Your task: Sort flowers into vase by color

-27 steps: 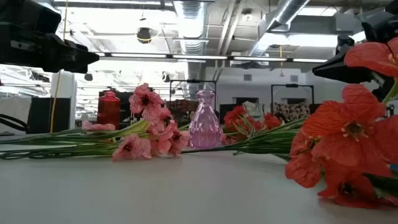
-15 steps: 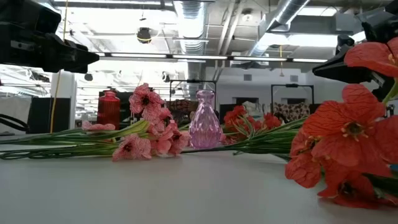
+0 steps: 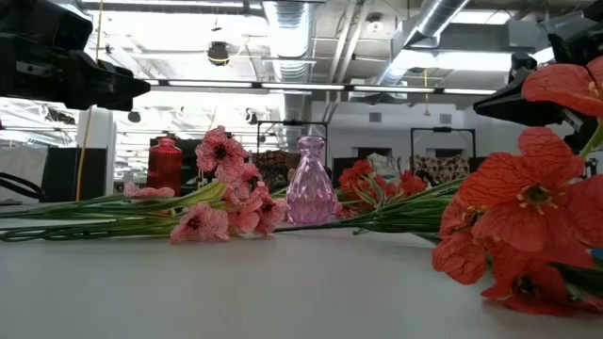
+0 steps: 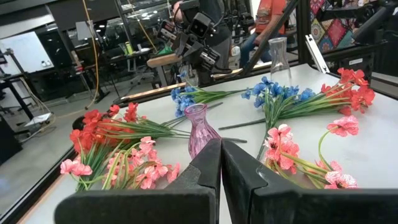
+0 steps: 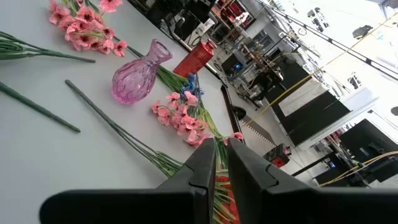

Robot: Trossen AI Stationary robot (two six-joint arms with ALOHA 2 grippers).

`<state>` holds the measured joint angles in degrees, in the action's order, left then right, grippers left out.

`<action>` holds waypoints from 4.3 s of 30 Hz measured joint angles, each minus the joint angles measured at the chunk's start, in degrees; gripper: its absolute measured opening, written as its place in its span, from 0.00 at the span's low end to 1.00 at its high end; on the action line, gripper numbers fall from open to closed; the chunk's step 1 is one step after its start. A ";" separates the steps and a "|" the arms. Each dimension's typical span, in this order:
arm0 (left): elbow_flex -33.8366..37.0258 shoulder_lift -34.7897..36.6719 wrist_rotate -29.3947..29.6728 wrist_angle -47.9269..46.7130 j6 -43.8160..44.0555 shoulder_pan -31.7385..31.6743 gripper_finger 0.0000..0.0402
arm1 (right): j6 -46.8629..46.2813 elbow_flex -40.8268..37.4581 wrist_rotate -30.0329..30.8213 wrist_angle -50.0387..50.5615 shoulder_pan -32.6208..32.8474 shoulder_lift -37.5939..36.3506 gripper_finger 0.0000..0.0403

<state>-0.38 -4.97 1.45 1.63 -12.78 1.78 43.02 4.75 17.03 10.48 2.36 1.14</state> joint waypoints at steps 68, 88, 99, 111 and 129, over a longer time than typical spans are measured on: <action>0.00 0.00 0.00 0.02 0.09 0.02 0.00 | -64.33 -0.02 -3.66 -0.07 1.80 0.01 0.17; -0.02 0.00 0.00 0.02 0.09 0.01 0.00 | -81.51 -0.04 -1.86 -3.80 1.67 0.01 0.22; -0.02 0.00 0.10 0.03 0.09 0.02 0.00 | -82.22 -0.04 1.06 -17.76 1.67 0.01 0.57; 0.00 0.02 5.38 1.07 2.95 0.00 0.00 | -71.12 6.98 1.27 -24.74 1.74 0.34 0.66; -0.01 0.02 5.42 1.09 2.95 0.02 0.00 | -86.86 43.75 0.87 23.51 1.74 33.99 0.66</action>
<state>-0.39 -4.95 6.87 2.72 -9.82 1.80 -43.84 48.51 17.90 33.99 4.10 35.13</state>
